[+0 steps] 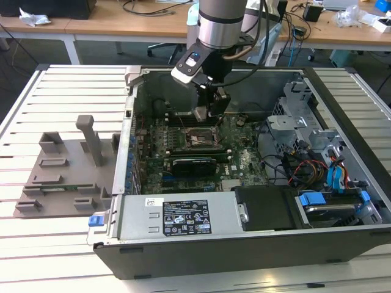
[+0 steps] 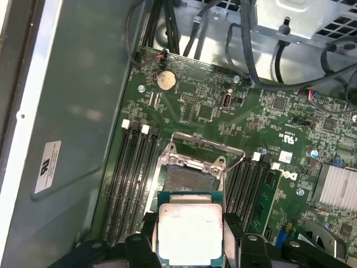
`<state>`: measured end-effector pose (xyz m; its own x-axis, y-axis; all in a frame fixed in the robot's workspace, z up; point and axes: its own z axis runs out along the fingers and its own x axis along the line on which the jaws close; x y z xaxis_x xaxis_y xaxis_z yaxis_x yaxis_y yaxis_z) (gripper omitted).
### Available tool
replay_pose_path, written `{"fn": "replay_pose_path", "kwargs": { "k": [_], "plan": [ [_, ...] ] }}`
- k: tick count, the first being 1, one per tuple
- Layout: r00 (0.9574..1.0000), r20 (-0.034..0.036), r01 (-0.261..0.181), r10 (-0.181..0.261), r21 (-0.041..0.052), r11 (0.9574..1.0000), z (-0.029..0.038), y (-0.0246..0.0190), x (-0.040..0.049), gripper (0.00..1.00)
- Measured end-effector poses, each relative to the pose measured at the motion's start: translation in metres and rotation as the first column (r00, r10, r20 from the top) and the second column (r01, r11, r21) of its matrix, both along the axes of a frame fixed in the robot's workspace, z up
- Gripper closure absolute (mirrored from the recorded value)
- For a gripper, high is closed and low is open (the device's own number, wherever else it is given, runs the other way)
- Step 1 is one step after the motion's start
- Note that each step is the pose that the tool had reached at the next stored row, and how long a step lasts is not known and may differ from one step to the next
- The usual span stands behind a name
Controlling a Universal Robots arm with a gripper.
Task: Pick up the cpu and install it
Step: 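Place the cpu into insertion slot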
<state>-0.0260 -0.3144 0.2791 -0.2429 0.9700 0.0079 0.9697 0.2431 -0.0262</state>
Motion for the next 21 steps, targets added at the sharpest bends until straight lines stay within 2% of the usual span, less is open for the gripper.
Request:
{"fn": "replay_pose_path", "kwargs": {
  "k": [4, 8, 9, 10, 16, 21],
  "plan": [
    [0.9986, -0.0001, 0.052, -0.052, -0.0014, 0.9986, 0.0, -0.0001, 0.0, 0.45],
    [0.994, 0.0005, 0.109, -0.109, -0.0059, 0.994, -0.0004, 0.0, 0.0, 0.45],
    [0.9867, 0.0008, 0.162, -0.162, -0.0094, 0.9867, -0.0011, 0.0, 0.0, 0.45],
    [0.9833, 0.0008, 0.182, -0.182, -0.0094, 0.9832, -0.0014, 0.0, -0.0001, 0.45],
    [0.9826, 0.0009, 0.186, -0.186, -0.0092, 0.9826, -0.0015, 0.0, 0.0, 0.45],
    [0.9826, 0.0009, 0.186, -0.186, -0.0092, 0.9826, -0.0047, 0.0, 0.0, 0.45]
  ]
}}
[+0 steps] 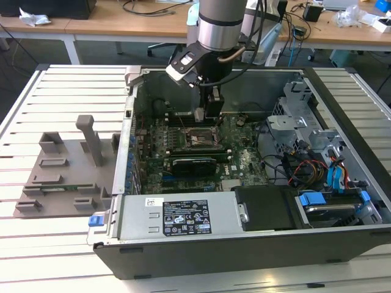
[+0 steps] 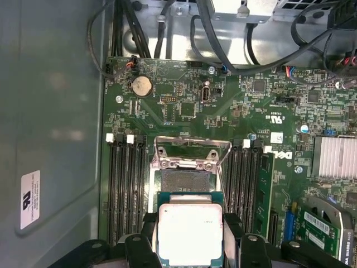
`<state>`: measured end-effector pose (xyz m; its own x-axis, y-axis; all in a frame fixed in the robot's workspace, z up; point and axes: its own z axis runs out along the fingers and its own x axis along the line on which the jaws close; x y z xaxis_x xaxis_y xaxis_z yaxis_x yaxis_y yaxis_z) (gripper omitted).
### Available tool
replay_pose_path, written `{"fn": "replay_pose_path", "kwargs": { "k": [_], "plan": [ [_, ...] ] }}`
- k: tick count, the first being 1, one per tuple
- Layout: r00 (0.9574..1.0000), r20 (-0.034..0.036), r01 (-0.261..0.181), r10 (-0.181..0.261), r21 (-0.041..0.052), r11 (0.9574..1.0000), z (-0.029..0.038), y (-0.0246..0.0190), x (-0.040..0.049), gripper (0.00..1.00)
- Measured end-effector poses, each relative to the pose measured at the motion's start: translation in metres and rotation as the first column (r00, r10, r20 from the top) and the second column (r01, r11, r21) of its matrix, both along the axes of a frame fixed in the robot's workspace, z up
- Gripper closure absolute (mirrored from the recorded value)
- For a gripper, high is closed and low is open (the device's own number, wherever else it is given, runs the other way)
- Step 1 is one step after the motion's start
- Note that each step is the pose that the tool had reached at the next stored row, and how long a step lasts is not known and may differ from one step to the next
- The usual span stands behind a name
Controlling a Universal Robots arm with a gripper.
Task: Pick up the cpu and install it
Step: 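Place the cpu into insertion slot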
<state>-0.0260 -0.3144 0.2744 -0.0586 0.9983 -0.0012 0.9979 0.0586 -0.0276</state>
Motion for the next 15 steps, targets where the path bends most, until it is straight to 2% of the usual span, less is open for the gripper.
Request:
{"fn": "replay_pose_path", "kwargs": {
  "k": [15],
  "plan": [
    [1.0, 0.0, 0.0, 0.0, -0.0002, 1.0, -0.0239, 0.0, 0.0, 0.45]
  ]
}}
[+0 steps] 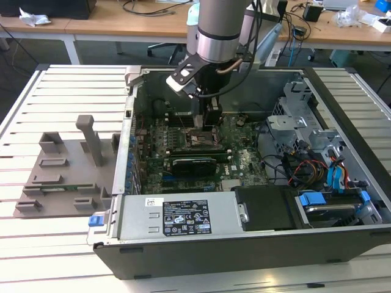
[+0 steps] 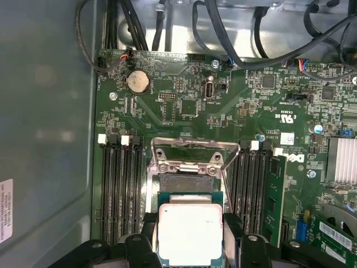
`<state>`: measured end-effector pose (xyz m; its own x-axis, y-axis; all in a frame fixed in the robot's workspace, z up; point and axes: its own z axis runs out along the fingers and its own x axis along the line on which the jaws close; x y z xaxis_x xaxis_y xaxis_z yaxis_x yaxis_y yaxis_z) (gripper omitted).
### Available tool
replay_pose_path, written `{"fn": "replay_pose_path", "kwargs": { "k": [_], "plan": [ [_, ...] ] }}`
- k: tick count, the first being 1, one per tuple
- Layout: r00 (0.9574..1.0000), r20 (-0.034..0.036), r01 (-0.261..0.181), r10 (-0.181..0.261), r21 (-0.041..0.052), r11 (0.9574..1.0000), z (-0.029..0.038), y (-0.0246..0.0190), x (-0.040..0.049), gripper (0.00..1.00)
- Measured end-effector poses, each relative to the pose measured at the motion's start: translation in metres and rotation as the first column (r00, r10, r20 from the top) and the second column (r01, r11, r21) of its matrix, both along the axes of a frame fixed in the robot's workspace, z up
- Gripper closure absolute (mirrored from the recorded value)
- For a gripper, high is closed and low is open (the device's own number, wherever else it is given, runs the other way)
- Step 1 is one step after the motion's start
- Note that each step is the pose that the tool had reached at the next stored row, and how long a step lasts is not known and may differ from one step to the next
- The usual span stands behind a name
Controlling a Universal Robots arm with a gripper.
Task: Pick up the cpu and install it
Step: 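Place the cpu into insertion slot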
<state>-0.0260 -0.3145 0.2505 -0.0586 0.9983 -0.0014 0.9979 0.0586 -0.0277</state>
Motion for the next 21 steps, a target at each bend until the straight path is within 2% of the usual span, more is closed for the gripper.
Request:
{"fn": "replay_pose_path", "kwargs": {
  "k": [11, 12, 15, 21],
  "plan": [
    [1.0, 0.0, 0.0, 0.0, 0.0, 1.0, -0.0176, 0.0, 0.0, 0.45],
    [1.0, 0.0, 0.0, 0.0, 0.0001, 1.0, -0.0219, 0.0, -0.0003, 0.45],
    [1.0, 0.0, 0.0, 0.0, 0.0001, 1.0, -0.0293, 0.0, -0.001, 0.45],
    [0.9998, 0.0, 0.022, -0.022, -0.0028, 0.9998, -0.0375, 0.0, -0.0022, 0.45]
  ]
}}
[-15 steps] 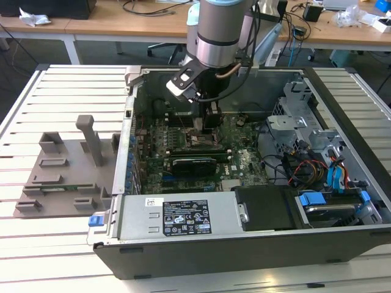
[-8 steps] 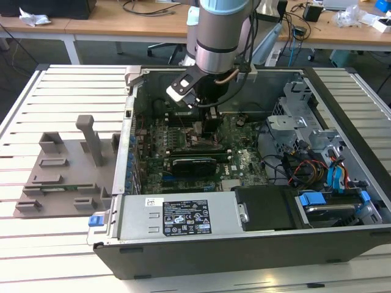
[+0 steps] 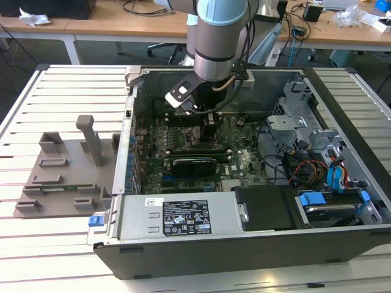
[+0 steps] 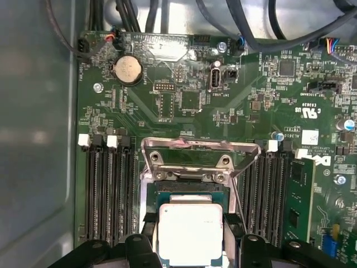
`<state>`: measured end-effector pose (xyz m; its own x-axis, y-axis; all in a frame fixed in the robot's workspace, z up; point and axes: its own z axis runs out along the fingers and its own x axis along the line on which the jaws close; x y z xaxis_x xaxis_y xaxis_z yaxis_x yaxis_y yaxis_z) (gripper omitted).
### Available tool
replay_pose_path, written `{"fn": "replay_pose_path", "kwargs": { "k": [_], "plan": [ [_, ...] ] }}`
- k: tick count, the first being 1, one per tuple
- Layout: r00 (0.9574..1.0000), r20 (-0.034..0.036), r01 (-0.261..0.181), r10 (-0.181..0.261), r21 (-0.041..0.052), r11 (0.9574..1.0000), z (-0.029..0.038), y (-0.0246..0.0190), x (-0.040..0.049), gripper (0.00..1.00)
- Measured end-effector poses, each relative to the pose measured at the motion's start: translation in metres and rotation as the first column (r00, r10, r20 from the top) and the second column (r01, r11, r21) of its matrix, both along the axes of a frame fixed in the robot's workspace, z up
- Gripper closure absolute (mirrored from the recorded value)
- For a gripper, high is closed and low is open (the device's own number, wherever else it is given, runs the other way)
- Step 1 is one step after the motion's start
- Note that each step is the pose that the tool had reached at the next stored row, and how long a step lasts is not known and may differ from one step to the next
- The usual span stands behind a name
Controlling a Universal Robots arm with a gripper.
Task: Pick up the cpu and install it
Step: 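Place the cpu into insertion slot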
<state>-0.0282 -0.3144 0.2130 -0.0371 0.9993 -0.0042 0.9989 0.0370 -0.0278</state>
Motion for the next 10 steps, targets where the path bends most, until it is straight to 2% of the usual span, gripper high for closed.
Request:
{"fn": "replay_pose_path", "kwargs": {
  "k": [10],
  "plan": [
    [0.9998, 0.0, 0.019, -0.019, -0.0009, 0.9998, -0.0126, -0.0008, -0.0023, 0.45]
  ]
}}
